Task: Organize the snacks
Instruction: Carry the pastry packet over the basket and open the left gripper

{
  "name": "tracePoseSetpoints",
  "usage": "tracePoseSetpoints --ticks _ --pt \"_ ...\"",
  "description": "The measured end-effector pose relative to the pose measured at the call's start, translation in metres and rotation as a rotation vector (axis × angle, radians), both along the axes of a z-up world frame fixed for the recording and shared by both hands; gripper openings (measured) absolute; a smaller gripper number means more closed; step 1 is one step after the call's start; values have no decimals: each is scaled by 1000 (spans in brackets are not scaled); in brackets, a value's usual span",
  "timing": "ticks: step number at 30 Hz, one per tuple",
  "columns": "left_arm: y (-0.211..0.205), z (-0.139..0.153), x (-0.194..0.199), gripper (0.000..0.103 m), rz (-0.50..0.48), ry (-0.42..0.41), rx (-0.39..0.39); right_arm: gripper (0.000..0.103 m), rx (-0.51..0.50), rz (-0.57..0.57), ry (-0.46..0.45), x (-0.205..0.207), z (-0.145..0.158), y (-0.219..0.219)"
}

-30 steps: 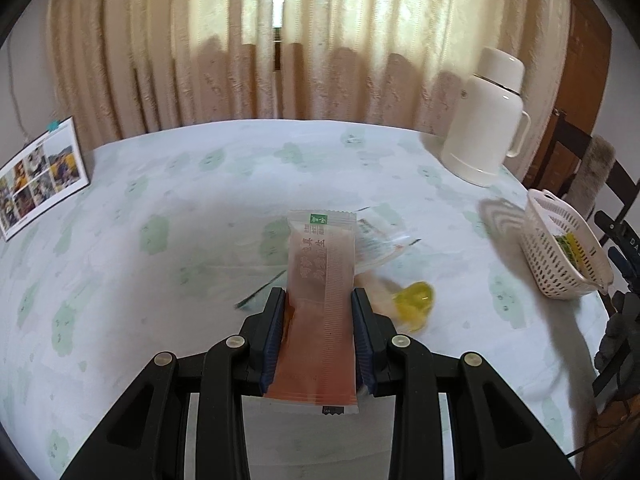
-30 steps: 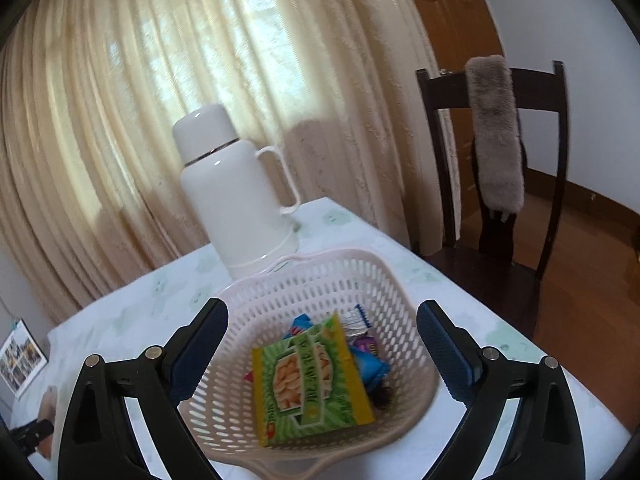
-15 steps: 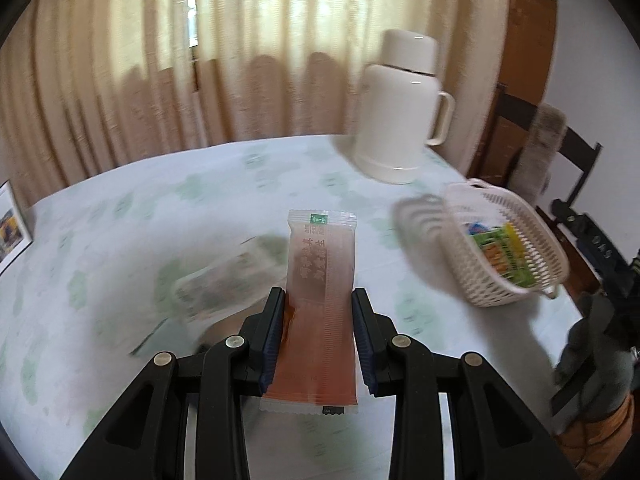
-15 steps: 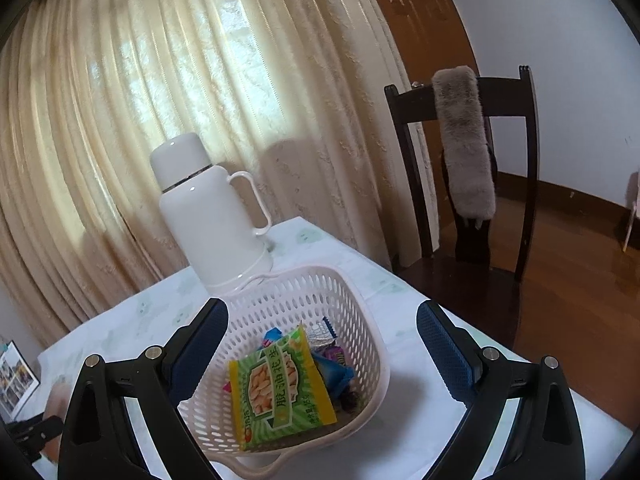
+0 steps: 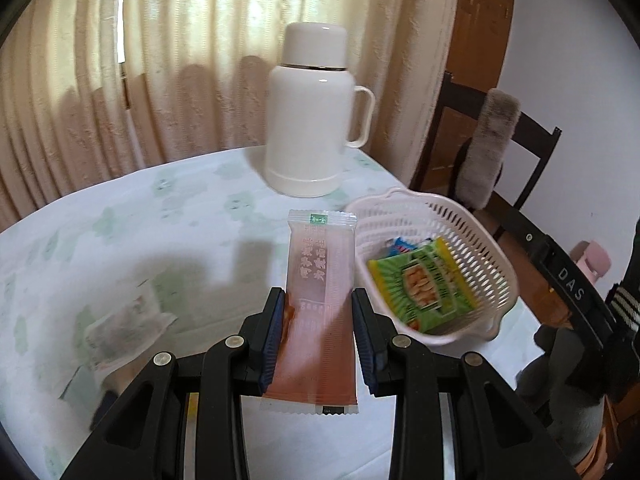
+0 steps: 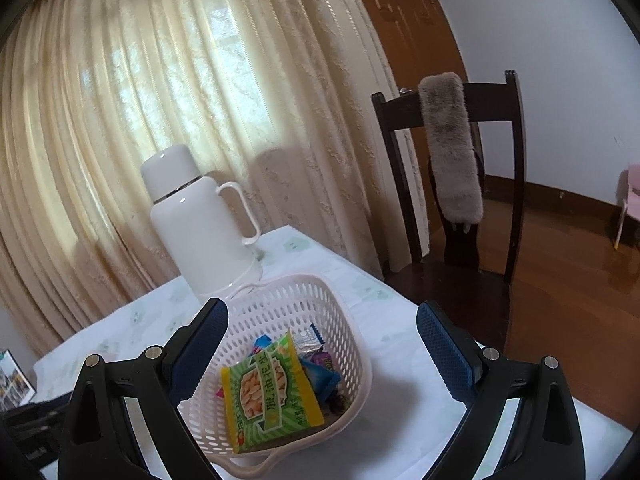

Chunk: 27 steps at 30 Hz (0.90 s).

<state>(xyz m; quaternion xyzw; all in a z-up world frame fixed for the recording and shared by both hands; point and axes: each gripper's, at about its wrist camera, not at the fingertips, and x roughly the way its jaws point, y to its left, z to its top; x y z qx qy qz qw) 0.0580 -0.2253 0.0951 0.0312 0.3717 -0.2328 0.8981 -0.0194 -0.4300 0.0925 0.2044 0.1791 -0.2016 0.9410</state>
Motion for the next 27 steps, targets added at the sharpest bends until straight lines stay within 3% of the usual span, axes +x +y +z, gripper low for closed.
tracePoseSetpoints --ticks 18,20,22,23,27 --pt "-58 -15 27 31 -94 85 -85 95 61 -52 -71 -17 6 -9" --pt "-59 -16 29 36 -96 92 -105 95 63 -49 -69 -17 5 -9" --pt "-59 -16 29 63 -107 103 -148 95 64 -47 -67 -17 6 -9" --pt "-57 -15 29 69 -107 102 -162 95 64 -46 -67 -17 6 -9" --pt "-50 -9 26 73 -86 79 -167 95 67 -46 -63 -16 5 -9"
